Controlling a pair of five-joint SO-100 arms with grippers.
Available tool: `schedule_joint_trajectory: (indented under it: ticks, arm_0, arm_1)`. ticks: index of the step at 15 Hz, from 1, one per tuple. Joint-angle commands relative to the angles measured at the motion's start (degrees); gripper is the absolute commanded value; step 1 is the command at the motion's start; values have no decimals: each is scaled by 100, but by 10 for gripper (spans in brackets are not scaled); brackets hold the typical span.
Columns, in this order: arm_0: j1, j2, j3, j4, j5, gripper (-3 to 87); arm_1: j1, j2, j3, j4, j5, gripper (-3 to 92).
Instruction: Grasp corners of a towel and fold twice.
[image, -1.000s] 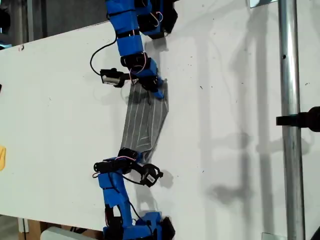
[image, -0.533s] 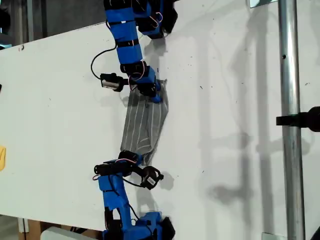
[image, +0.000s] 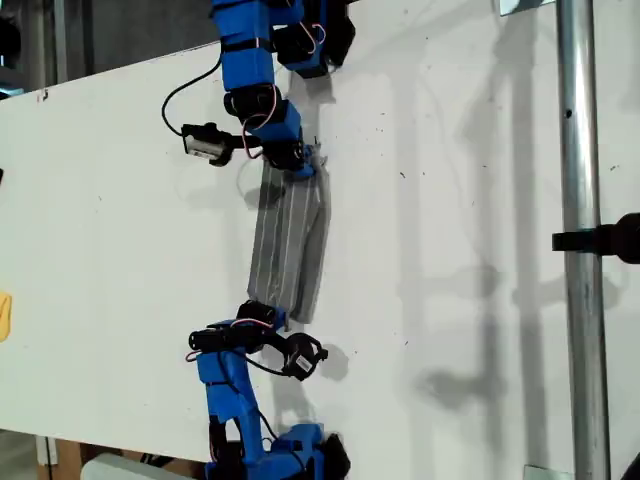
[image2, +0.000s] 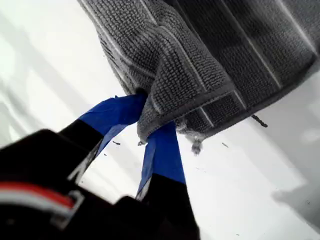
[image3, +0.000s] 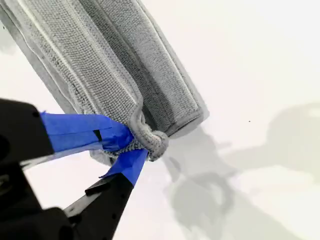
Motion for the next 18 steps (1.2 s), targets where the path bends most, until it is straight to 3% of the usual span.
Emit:
schedule_joint_trajectory:
  ticks: [1,18]
  arm_0:
    - [53,492,-35,35,-44,-29]
    - [88,659,70,0,-88,-29]
  arm_1:
    - [-35,677,-202,369,9,-2]
    - [308,1811,809,-281,-202,-3]
